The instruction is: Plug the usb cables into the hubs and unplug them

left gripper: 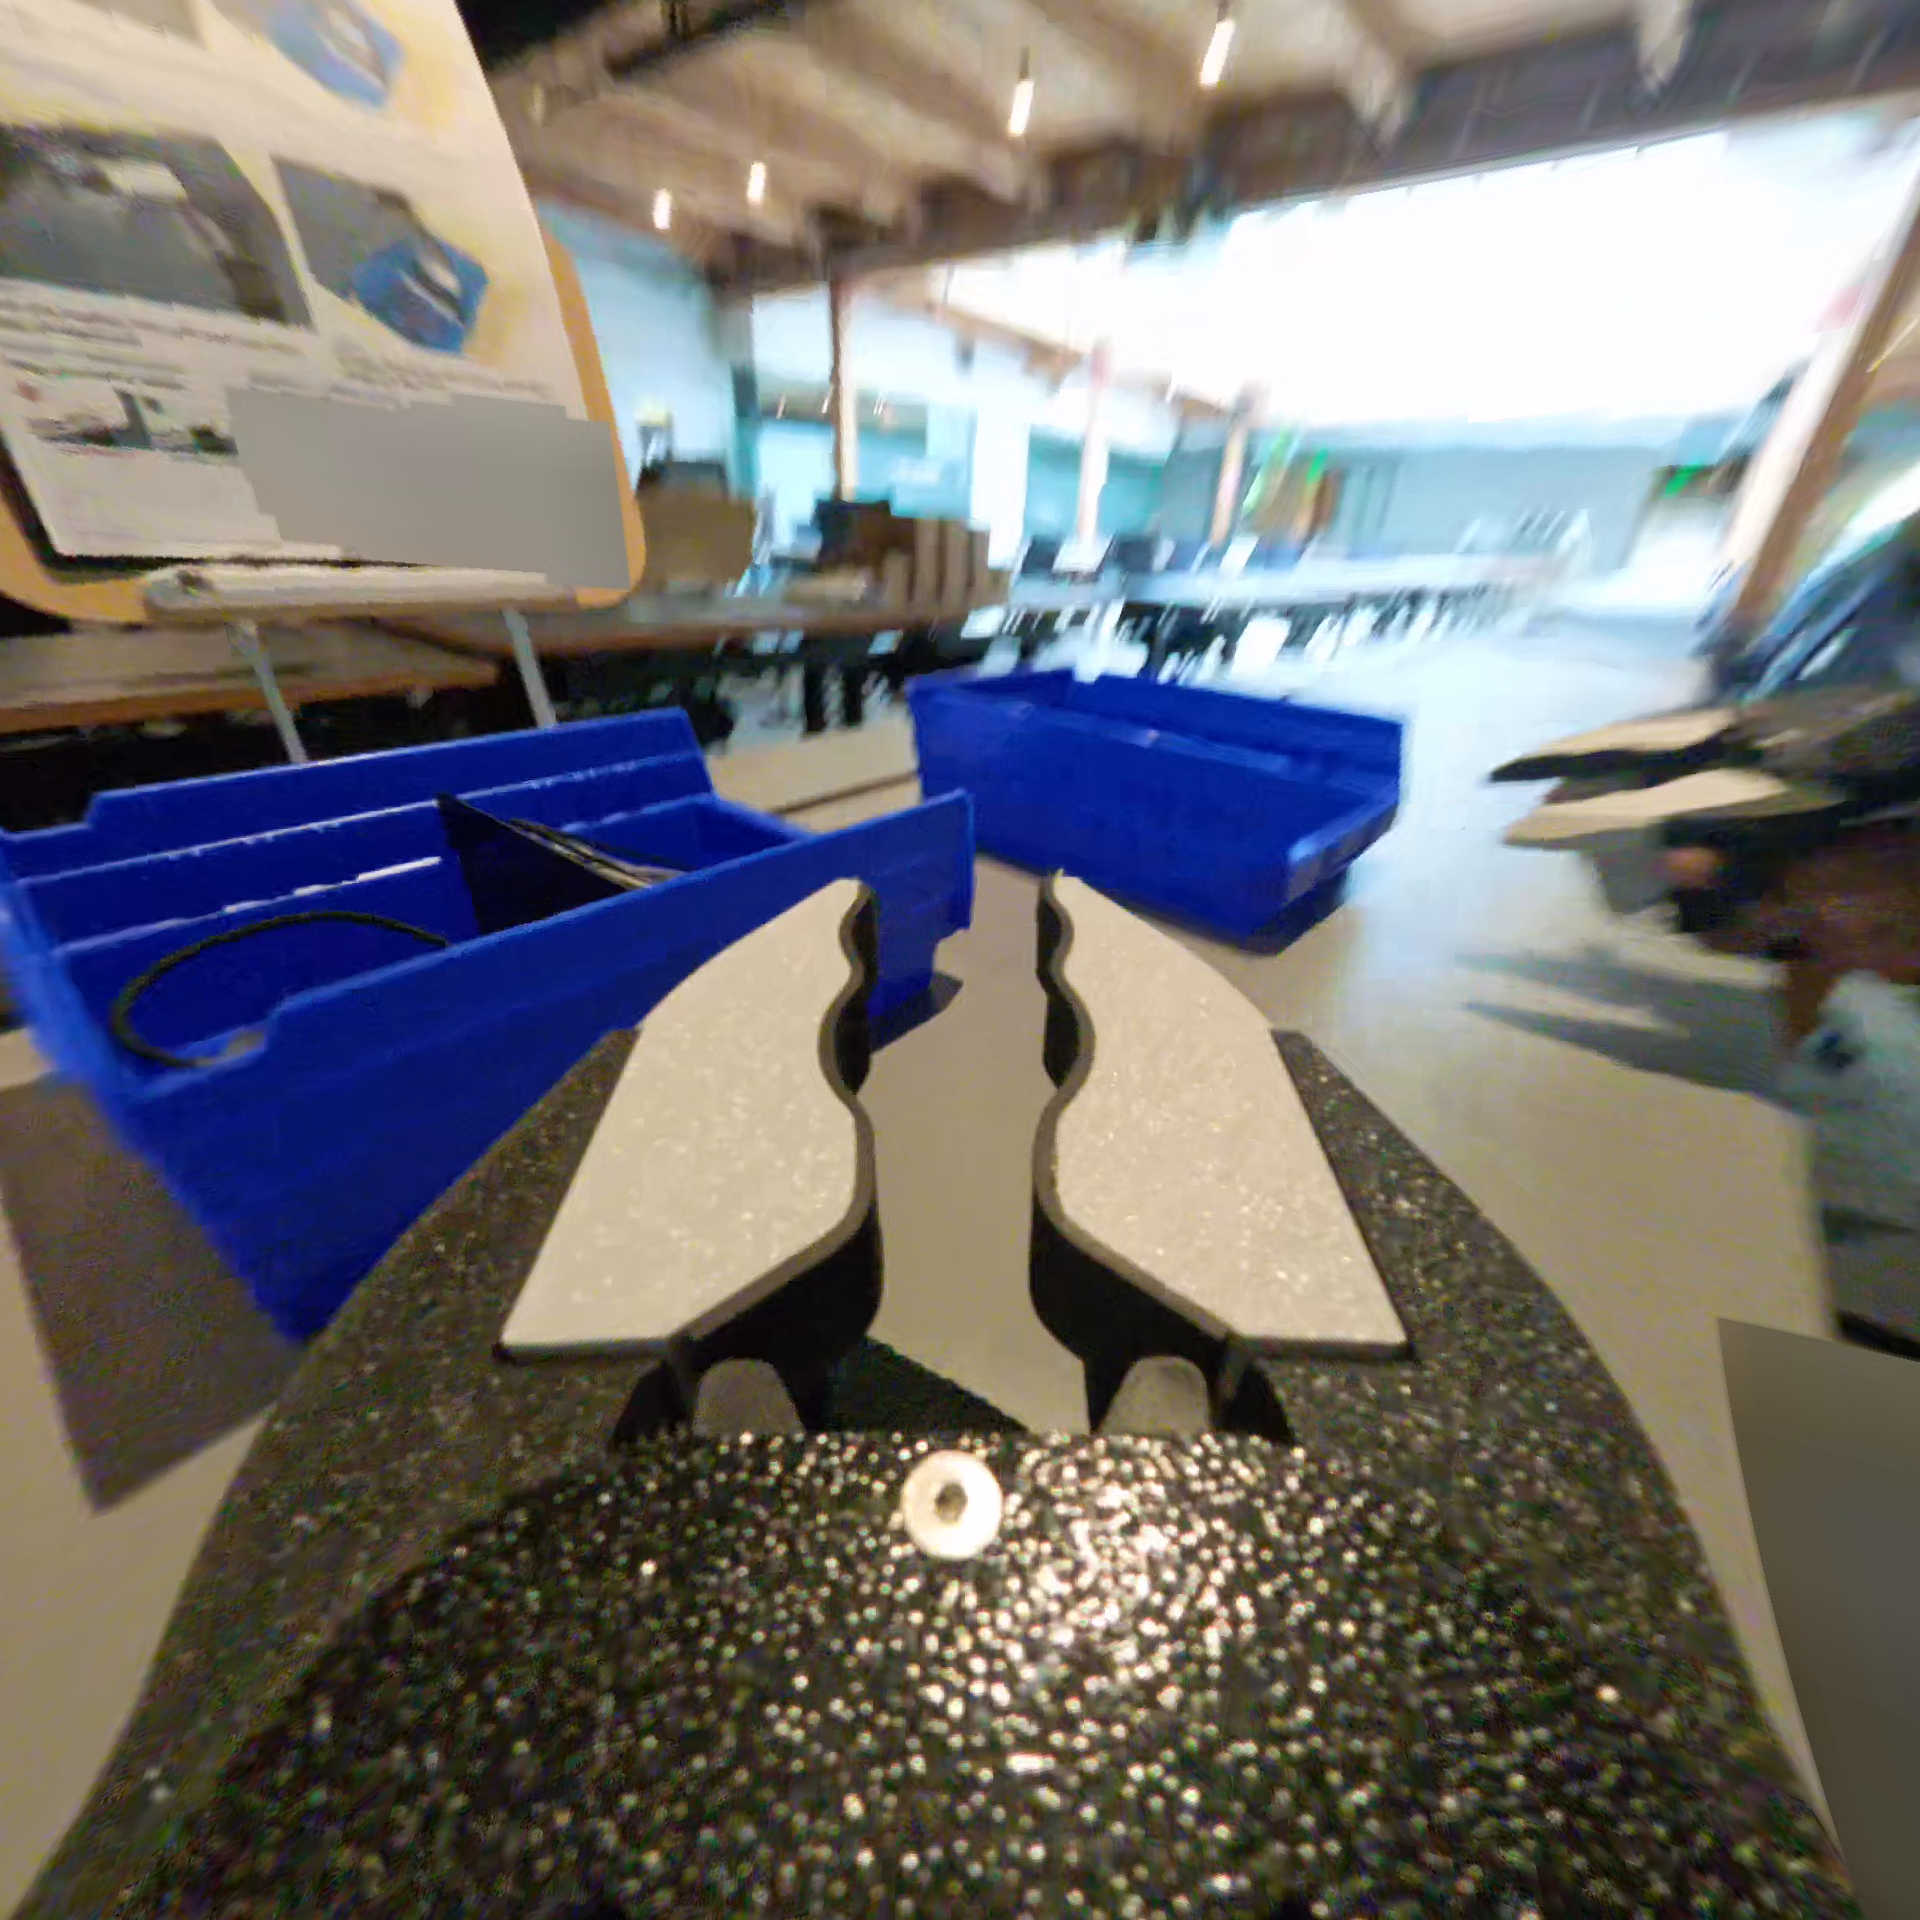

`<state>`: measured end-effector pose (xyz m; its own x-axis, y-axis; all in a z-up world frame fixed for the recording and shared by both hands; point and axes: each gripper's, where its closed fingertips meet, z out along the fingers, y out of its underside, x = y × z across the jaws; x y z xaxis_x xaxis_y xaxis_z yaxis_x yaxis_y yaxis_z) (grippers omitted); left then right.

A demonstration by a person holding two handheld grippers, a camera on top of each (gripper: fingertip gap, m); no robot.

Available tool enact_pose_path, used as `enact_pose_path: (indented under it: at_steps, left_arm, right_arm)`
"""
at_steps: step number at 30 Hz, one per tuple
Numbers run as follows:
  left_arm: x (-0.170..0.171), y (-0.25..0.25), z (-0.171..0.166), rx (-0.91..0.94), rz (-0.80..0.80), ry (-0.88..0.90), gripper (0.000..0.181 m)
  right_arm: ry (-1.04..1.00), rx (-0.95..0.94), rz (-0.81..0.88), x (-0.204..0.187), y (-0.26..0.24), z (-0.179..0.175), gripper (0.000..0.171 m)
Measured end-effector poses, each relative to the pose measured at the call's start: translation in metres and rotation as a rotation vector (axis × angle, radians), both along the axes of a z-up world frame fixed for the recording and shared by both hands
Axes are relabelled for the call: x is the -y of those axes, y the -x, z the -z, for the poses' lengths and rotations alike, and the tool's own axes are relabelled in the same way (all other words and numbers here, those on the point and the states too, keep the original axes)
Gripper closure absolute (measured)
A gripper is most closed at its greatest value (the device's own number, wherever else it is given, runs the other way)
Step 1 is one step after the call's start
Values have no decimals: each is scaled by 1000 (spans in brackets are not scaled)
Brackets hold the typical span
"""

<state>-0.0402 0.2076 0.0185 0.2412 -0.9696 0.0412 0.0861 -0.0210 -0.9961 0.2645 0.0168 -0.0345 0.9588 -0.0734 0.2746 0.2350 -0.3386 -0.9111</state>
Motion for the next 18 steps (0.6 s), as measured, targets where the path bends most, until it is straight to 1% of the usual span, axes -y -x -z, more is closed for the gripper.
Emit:
enact_pose_path:
  at_steps: [2, 5, 7, 9, 12, 14, 16, 18]
  left_arm:
    - [-4, -49, 0, -173, -53, -90, 145]
    - [-15, -111, -3, -364, -115, -232, 144]
    - [-21, -143, 2, -480, -104, -296, 147]
    - [-31, -166, 21, -624, -85, -314, 145]
    - [-49, -183, 43, -741, -95, -333, 145]
    - [-54, -183, 60, -823, -80, -309, 146]
    - [-55, -180, 60, -821, -92, -322, 149]
    - [-54, -171, 59, -849, -93, -311, 157]
  right_arm:
    - [36, 14, -92, -13, 39, 12, 119]
    - [88, 28, -196, -26, 80, 32, 119]
    - [133, 44, -235, -30, 94, 46, 120]
    - [153, 95, -236, -31, 97, 50, 121]
    - [157, 79, -247, -31, 97, 50, 122]
    - [159, 58, -249, -31, 96, 50, 122]
    - [166, 61, -250, -31, 97, 51, 122]
    - [173, 83, -254, -31, 98, 53, 122]
